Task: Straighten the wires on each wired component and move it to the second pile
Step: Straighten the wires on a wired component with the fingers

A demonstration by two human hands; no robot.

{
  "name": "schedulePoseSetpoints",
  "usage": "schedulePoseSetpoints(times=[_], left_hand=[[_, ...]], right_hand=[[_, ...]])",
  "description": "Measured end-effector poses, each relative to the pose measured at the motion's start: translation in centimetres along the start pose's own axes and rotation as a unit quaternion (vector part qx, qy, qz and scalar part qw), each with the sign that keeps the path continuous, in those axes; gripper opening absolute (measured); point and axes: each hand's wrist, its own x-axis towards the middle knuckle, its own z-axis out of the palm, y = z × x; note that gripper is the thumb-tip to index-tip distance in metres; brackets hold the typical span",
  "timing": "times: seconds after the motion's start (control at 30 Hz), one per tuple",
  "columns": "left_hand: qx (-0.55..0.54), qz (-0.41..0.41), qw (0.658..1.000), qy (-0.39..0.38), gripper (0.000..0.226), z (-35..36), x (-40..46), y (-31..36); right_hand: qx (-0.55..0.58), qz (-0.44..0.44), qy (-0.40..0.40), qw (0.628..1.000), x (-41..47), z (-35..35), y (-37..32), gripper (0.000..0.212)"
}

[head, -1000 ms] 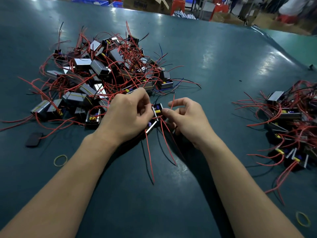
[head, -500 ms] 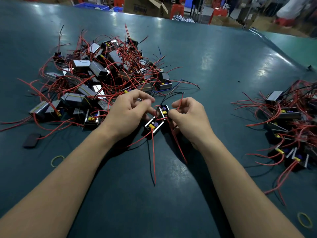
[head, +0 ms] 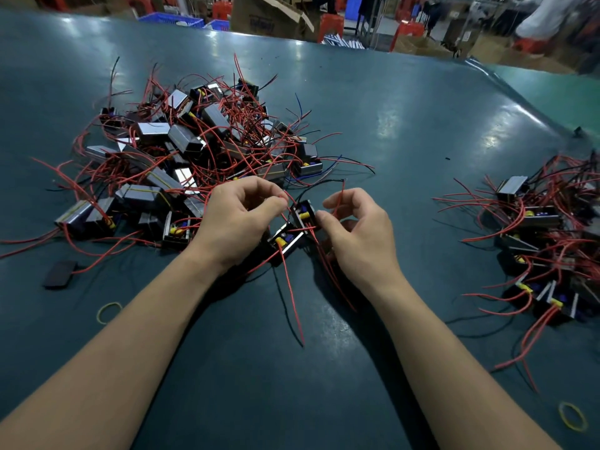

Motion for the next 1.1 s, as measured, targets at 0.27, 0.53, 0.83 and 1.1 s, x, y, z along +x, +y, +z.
schedulePoseSetpoints(times=[0.27,0.53,0.83,1.1], left_hand=[[-0.104,0.001,0.994,-0.017,0.02,0.5,0.1,0.4],[-0.078,0.065,0.994,-0.049,0.004,1.7,0.3,-0.5],[0.095,0.253,0.963,-0.004,0.009,1.8,0.0,-1.2],[0.071,0.142,0.985,0.067,0.021,1.4,0.4,-1.7]], right_hand=[[0.133,0.058,0.021,0.989,0.0,-0.1,-0.4,0.006],[0.221,0.141,-0.031,0.964,0.7,-0.3,-0.6,0.007],[0.252,0.182,0.004,0.951,1.4,-0.5,-0.5,0.008],[0.262,0.192,-0.014,0.946,1.6,-0.5,-0.9,0.005]])
